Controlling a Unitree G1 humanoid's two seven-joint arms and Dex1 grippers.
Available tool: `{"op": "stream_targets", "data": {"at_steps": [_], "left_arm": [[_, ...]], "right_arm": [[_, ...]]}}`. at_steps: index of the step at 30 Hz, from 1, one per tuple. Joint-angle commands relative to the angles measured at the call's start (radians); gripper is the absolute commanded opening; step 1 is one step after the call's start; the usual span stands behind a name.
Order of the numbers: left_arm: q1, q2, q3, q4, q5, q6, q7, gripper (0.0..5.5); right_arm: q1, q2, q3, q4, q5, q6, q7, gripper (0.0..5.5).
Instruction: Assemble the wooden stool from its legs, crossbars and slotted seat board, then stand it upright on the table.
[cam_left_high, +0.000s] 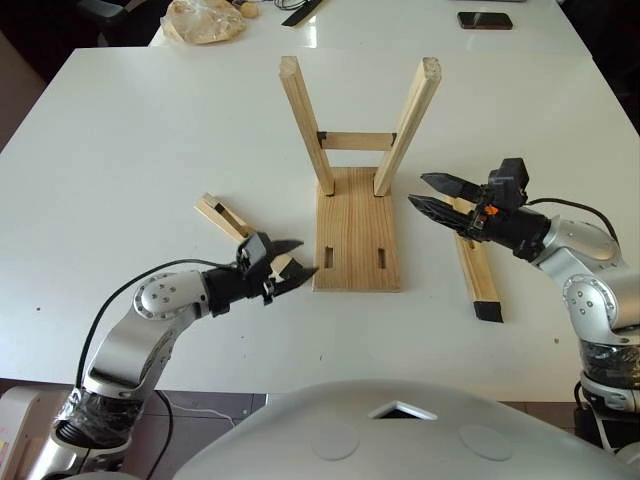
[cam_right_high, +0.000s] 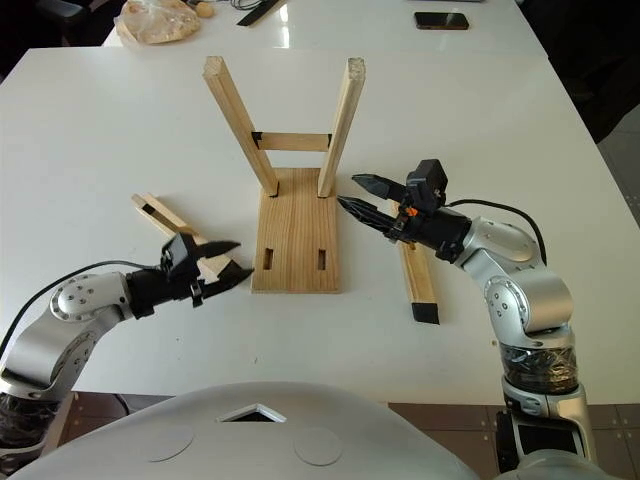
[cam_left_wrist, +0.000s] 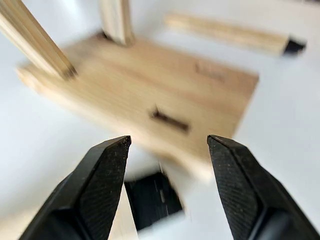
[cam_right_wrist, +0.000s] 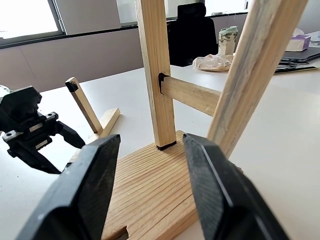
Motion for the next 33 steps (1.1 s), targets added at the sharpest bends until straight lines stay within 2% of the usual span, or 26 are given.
{"op": "stream_targets", "data": {"at_steps": [1,4,9,13,16,20,22,25,27,31,33], "left_arm": [[0.045,0.117,0.021,0.047,0.057,0.004,-0.070,2.84],[0.077,0.196,0.072,0.051,0.053,0.004,-0.126,2.84],[0.137,0.277,0.238,0.029,-0.027,-0.015,-0.238,2.84],[0.101,0.276,0.375,0.027,-0.103,0.039,-0.250,2.84],[0.031,0.229,0.446,0.002,-0.169,0.119,-0.177,2.84],[-0.043,0.165,0.411,-0.005,-0.148,0.181,-0.051,2.84],[-0.060,0.096,0.406,-0.018,-0.222,0.292,0.029,2.84],[-0.027,0.022,0.402,-0.073,-0.292,0.450,0.139,3.28],[-0.010,0.004,0.384,-0.131,-0.256,0.481,0.210,3.64],[-0.024,-0.055,0.333,-0.189,-0.222,0.516,0.320,3.67],[-0.017,-0.070,0.282,-0.176,-0.147,0.464,0.357,3.67]], "right_arm": [[0.026,-0.002,-0.005,-0.027,-0.004,-0.004,-0.014,2.29],[0.054,0.003,-0.005,-0.044,-0.006,-0.009,-0.027,2.29],[0.096,0.006,-0.016,-0.072,-0.004,-0.016,-0.049,2.29],[0.114,0.007,-0.021,-0.080,-0.005,-0.023,-0.063,2.29],[0.117,0.006,-0.028,-0.082,-0.002,-0.024,-0.070,2.29],[0.109,0.004,-0.021,-0.076,-0.004,-0.026,-0.072,2.29],[0.097,0.002,-0.017,-0.070,-0.008,-0.025,-0.073,2.29],[0.096,-0.001,-0.025,-0.067,-0.006,-0.023,-0.076,2.29],[0.106,-0.008,-0.032,-0.071,-0.003,-0.022,-0.072,2.29],[0.113,-0.019,-0.039,-0.070,-0.002,-0.019,-0.069,2.29],[0.103,-0.022,-0.039,-0.068,0.002,-0.014,-0.067,2.29]]}}
